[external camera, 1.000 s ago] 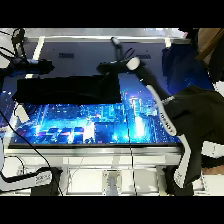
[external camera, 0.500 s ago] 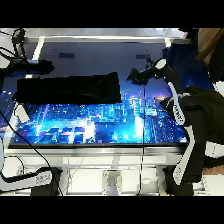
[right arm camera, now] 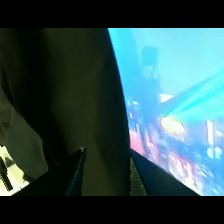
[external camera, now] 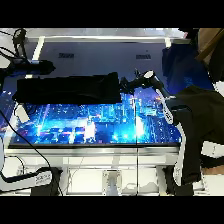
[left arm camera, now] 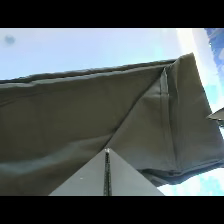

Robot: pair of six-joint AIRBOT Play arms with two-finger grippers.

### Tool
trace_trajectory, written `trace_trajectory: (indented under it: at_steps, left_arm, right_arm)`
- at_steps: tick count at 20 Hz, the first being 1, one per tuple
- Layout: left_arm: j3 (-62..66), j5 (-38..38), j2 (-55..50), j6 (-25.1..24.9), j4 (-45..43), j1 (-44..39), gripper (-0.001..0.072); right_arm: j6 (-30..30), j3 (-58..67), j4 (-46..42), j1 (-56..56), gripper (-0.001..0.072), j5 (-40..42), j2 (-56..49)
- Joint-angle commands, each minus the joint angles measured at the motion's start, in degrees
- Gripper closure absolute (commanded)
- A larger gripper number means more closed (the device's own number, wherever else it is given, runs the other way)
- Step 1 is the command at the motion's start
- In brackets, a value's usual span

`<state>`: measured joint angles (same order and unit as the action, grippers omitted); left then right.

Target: Fold the clothes and pants, and hang the long-sleeved shirts on hangers.

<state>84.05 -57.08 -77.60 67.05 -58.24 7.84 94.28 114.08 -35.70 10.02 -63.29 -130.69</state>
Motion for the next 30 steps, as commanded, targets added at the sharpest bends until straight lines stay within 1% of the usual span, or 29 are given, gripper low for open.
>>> trace_trajectory:
  at_steps: [1,3,4,5,7,9,10,13,14,16,17,19,22,25,27,29,30]
  left_arm:
    - [0.0,-0.92,0.04,-0.07,-0.02,0.0,0.0689]
    - [0.0,-1.09,0.04,-0.66,-0.04,0.0,0.0689]
    - [0.0,-1.11,0.07,-0.66,-0.04,0.02,0.0688]
    - [0.0,-1.16,0.2,-0.68,-0.07,0.09,0.0688]
    - [0.0,-1.11,1.25,-0.7,-2.05,0.07,0.0688]
    - [0.0,-1.16,3.61,-0.61,-6.62,0.07,0.0689]
    - [0.0,-1.18,5.25,-0.57,-8.26,0.07,0.0689]
    - [0.0,-2.64,11.98,-0.57,-9.25,0.0,0.0689]
    - [0.0,-3.5,14.49,-0.57,-9.22,0.0,0.0689]
    - [0.0,-5.4,18.82,-0.37,-9.03,0.0,0.069]
    - [0.0,-6.29,20.24,-0.35,-8.22,-0.13,0.069]
    - [-0.09,-7.93,20.87,-0.35,-7.74,-2.14,0.069]
    - [-0.59,-8.79,16.22,0.7,-7.72,-8.68,0.069]
    - [-0.66,-8.46,6.8,0.68,-7.74,-18.6,0.069]
    - [-0.66,-7.06,-1.38,0.68,-7.74,-25.64,0.069]
    - [-0.66,-3.39,-9.22,0.68,-7.74,-31.67,0.069]
    - [-0.66,-0.31,-13.2,0.7,-7.74,-34.45,0.069]
  right_arm:
    - [0.2,0.07,2.49,2.47,0.0409,4.52,-0.76]
    - [0.11,0.72,4.11,3.21,0.0418,5.97,-0.76]
    - [-0.66,1.81,4.07,3.21,0.0641,5.4,-0.7]
    - [-2.08,3.17,3.98,3.06,0.0705,3.54,-0.5]
    - [-4.74,3.78,3.93,2.03,0.0706,-0.46,1.27]
    - [-7.56,3.78,3.28,0.15,0.0707,-7.72,4.39]
    - [-7.58,3.78,1.75,-0.9,0.0707,-11.63,6.21]
    - [-7.34,3.78,-2.75,-4.42,0.0707,-24.48,13.42]
    - [-7.13,3.78,-2.91,-5.7,0.0707,-29.29,16.09]
    - [-4.0,3.78,-3.02,-8.48,0.0707,-39.78,21.55]
    - [-2.16,3.58,-3.76,-9.86,0.0707,-42.4,24.57]
    - [-0.2,3.43,-5.92,-11.89,0.0708,-42.1,30.14]
    - [3.65,3.39,-10.29,-13.46,0.0707,-42.07,34.01]
    - [4.48,3.39,-10.62,-13.11,0.0708,-42.07,33.81]
    - [5.55,3.39,-10.62,-12.09,0.0707,-42.07,33.75]
    - [5.57,3.39,-10.71,-10.47,0.0707,-41.88,33.73]
    - [5.57,3.39,-10.78,-9.53,0.0707,-41.38,33.62]
